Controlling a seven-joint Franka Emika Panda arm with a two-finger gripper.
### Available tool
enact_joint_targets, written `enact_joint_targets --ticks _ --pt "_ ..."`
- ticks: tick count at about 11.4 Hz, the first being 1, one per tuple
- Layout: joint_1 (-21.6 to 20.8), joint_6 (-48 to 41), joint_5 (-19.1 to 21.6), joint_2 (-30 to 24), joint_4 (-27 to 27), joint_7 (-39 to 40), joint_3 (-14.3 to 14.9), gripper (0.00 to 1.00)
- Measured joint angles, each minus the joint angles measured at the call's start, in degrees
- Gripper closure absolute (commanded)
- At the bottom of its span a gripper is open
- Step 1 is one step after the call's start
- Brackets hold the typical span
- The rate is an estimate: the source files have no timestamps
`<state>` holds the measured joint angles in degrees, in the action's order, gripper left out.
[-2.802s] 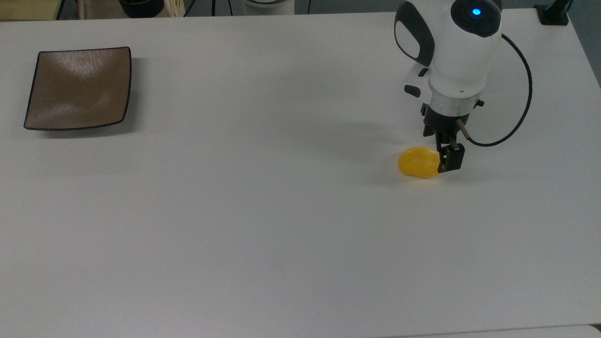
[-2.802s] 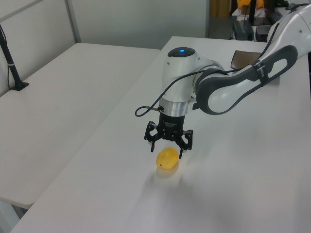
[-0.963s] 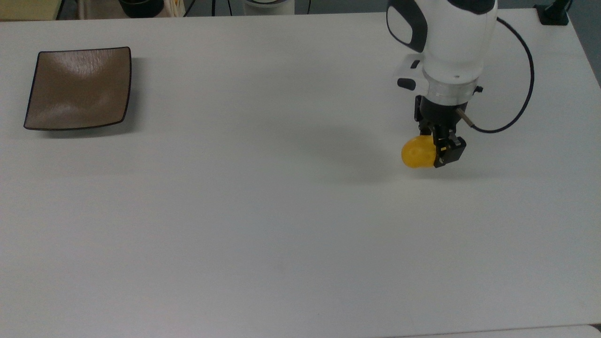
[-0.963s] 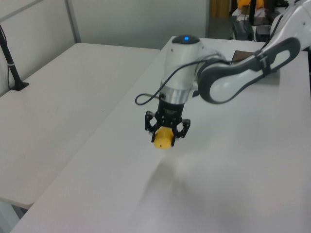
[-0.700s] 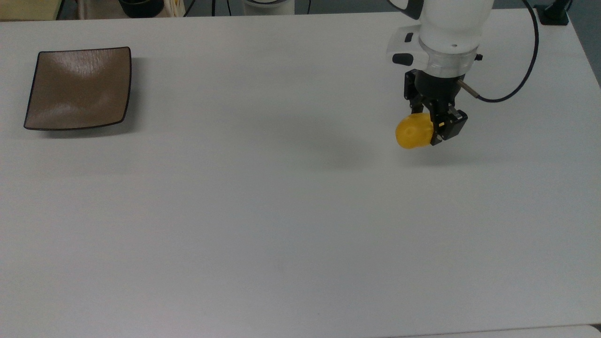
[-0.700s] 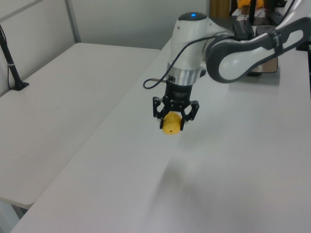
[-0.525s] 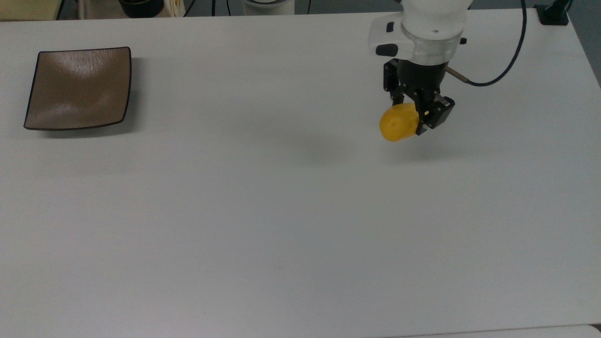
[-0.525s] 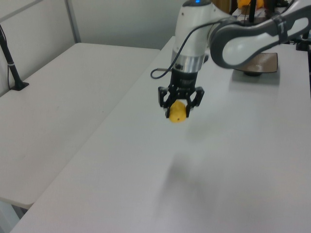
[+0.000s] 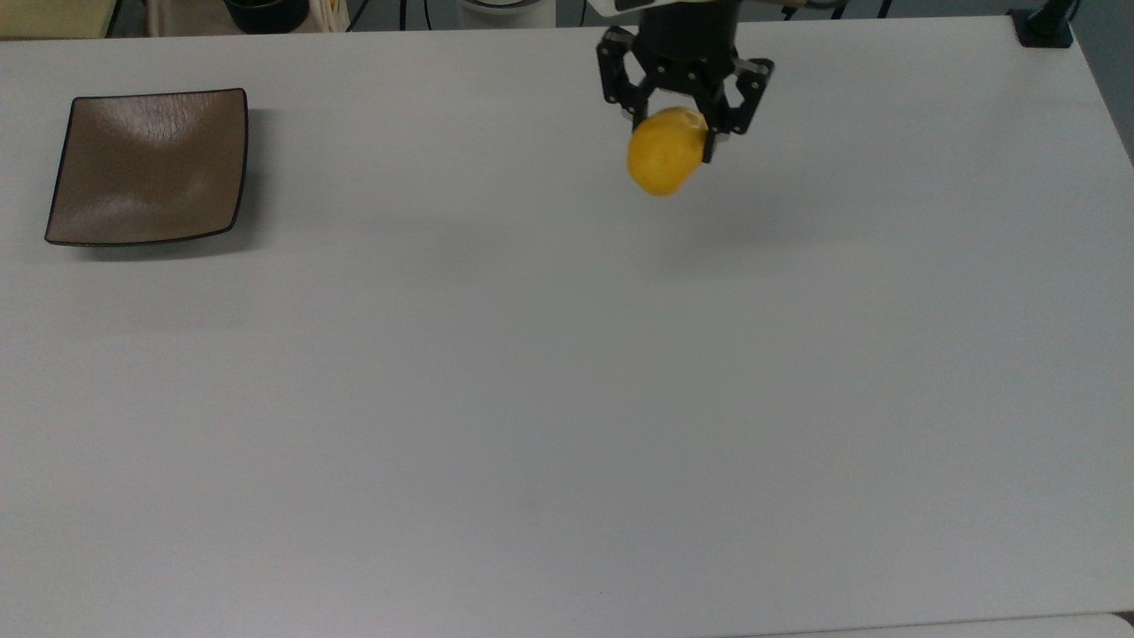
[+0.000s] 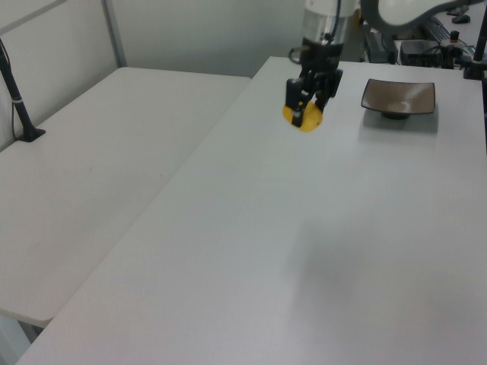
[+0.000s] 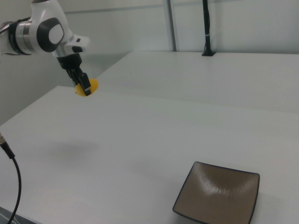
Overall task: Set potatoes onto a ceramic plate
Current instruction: 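Lift the potato and carry it over the brown square plate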
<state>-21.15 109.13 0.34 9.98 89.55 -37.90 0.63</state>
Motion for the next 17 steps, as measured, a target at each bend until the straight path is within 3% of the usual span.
enact_joint_targets --ticks 5,9,11,13,15,17 --pt "12.0 -10.3 0.0 -7.4 1.0 33.0 0.2 0.98" --pt "20.7 -14.8 0.0 -8.5 1.4 53.2 1.0 0.98" --pt "25.0 -14.9 -0.1 -8.5 1.9 63.7 3.2 0.98" --pt "27.3 -14.9 -0.1 -8.4 3.0 75.2 7.5 0.98" --pt "27.9 -13.9 -0.5 -8.3 5.1 80.1 11.2 0.98" --pt "29.4 -9.5 -1.1 -7.7 8.0 82.2 12.2 0.98"
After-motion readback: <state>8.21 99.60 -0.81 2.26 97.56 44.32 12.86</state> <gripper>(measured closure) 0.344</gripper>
